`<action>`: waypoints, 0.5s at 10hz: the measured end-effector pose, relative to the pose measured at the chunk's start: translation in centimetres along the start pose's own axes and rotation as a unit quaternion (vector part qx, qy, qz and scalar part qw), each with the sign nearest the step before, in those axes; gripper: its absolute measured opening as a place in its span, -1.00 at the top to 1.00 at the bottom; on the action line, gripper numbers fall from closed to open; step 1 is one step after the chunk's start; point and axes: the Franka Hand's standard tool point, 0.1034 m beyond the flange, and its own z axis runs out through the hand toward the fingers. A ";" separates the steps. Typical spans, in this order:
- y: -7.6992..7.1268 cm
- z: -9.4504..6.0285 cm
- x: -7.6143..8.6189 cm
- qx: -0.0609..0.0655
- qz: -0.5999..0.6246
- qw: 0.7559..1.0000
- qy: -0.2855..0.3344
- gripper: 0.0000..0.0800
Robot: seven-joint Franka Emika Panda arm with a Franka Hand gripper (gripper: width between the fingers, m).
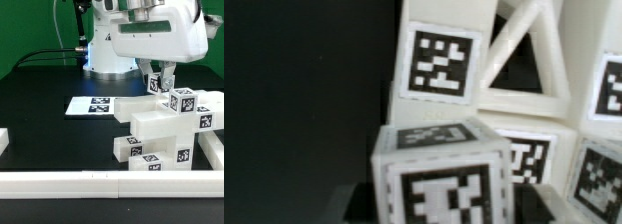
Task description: Assemble chair
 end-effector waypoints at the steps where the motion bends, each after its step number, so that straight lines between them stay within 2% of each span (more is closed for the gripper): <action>1: 0.0 0.0 0.0 0.000 0.037 0.999 0.000 0.29; 5: 0.0 0.1 -0.1 0.000 0.072 0.997 -0.001 0.29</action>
Offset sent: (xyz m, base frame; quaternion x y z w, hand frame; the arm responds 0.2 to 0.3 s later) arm -0.0043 -0.0003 -0.0019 -0.0096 0.0024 0.0256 0.9996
